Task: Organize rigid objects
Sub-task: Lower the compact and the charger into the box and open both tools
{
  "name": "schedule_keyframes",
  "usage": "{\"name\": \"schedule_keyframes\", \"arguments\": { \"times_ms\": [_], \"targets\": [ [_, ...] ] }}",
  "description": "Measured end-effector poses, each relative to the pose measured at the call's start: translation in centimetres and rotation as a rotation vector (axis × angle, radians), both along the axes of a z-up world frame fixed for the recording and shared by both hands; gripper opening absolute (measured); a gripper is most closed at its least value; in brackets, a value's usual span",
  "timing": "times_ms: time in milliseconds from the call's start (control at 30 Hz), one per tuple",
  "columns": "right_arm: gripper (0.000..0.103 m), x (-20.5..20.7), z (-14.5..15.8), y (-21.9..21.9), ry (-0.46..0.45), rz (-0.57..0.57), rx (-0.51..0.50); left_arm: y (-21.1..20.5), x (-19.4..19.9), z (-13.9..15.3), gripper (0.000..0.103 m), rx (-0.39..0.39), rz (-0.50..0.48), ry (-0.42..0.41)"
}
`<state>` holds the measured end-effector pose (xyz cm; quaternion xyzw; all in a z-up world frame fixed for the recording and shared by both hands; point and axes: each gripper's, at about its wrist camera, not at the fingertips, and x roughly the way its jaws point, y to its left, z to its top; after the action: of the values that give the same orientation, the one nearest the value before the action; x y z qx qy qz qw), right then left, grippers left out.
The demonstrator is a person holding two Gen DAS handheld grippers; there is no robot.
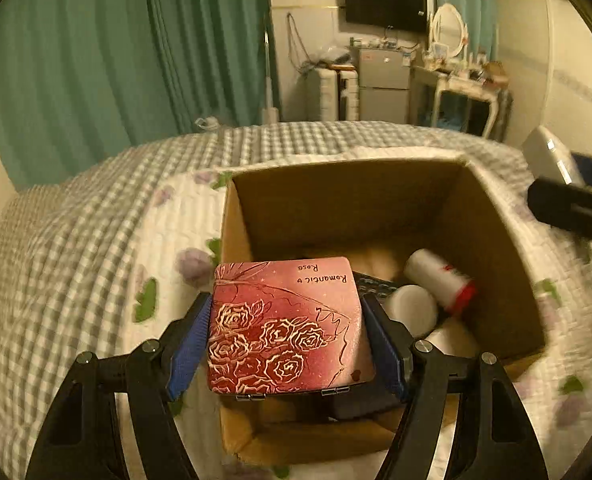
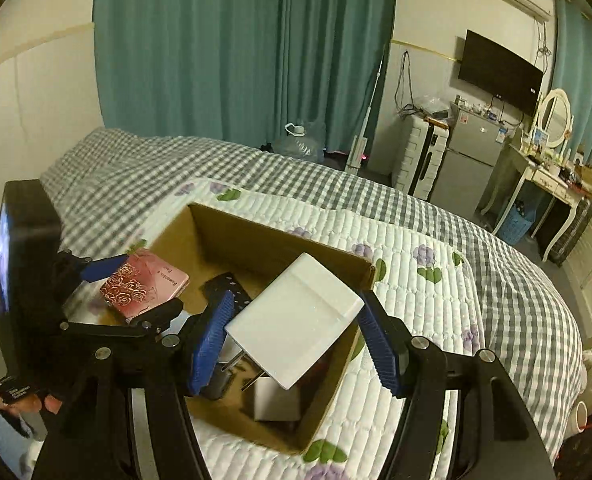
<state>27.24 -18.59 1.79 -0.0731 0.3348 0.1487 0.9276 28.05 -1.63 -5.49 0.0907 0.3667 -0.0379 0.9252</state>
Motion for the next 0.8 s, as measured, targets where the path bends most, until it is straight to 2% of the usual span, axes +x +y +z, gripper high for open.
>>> {"name": "schedule_keyframes", "arguments": {
  "times_ms": [133,300,533,600,800],
  "targets": [
    [0.064,0.9,-2.0,-0.5,0.029,0.005,0.019,-0.5,-0.2,-0.5,0.075,0.048,-0.005,-0.025],
    [0.064,1.1,-2.4,-1.1,0.048,-0.002,0.030,0.1,-0.3,0.6,0.081,-0.012,-0.001,-0.034],
    [0.064,0.8,-1.2,-1.1,0.042,-0.004,0.029,0.6,-1.6,4.2,0.082,-0.053,-0.007,-0.077],
    [0.064,1.1,-1.0,-0.9,0.045,-0.005,0.036,0.9,-1.5,5.0,0.087,-0.069,-0.007,-0.083],
    [0.064,3.8,-2.0,0.4,0.092,-0.011,0.095,2.2,-0.9,6.3,0.087,-0.097,0.019,-0.100]
  ]
}}
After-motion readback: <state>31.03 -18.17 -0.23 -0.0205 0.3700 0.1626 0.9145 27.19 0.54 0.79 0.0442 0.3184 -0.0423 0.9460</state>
